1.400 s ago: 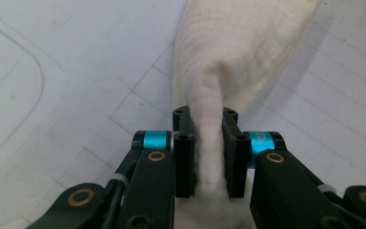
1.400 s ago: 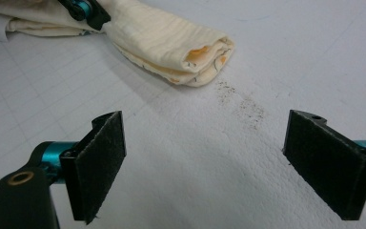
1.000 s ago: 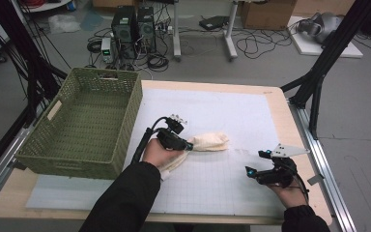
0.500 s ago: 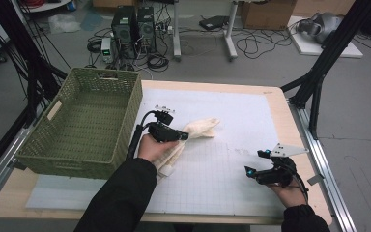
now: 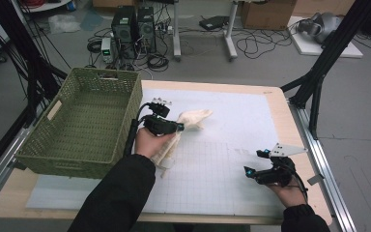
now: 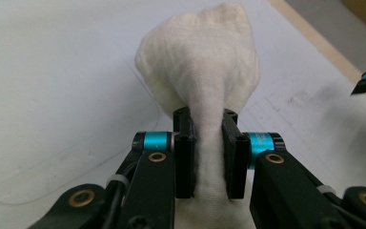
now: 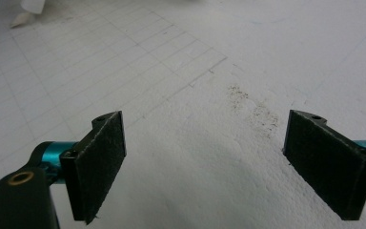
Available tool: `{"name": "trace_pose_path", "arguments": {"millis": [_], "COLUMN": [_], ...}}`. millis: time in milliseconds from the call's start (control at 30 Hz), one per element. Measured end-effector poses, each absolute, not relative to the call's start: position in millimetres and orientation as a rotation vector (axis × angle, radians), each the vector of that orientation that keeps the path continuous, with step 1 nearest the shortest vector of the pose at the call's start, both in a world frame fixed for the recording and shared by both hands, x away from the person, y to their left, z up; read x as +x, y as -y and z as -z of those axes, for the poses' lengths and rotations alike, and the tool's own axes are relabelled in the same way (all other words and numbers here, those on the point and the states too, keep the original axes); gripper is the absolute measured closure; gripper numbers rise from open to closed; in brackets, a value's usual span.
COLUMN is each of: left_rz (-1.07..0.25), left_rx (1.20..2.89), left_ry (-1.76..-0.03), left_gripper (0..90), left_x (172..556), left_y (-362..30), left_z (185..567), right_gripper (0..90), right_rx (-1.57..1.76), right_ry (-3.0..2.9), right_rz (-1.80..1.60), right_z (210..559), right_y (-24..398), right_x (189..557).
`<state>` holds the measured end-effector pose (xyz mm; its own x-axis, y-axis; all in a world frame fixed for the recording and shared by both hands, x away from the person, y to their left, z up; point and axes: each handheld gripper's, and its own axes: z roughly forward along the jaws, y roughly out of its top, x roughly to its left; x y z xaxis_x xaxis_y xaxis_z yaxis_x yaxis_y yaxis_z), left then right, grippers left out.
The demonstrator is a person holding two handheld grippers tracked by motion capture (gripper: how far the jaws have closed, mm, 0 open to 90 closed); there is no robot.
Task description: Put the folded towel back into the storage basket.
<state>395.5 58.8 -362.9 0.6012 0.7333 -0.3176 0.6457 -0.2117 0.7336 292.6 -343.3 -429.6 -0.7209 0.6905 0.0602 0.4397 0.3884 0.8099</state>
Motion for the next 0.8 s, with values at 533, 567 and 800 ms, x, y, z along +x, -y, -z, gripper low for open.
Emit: {"name": "trace_pose_path", "arguments": {"millis": [533,567,800], "left_rz": [-0.066,-0.06,-0.004], "left_rx": [1.751,1.739,1.701], "left_ry": [-1.172,-1.178,-1.201], "left_gripper": [78.5,78.6,78.6], "left_x": [397,398,401], "left_y": [-105,-107,-120], "left_z": [333,332,326], "right_gripper": [13.6,13.6,13.6], "right_rx": [0.975,0.972,0.968], "right_ry": [-2.374,-2.375,-2.38], "right_rz": [-1.249,-1.252,-1.248], "right_z": [430,430,430], "right_y": [341,341,341], "right_x": [294,294,294]}}
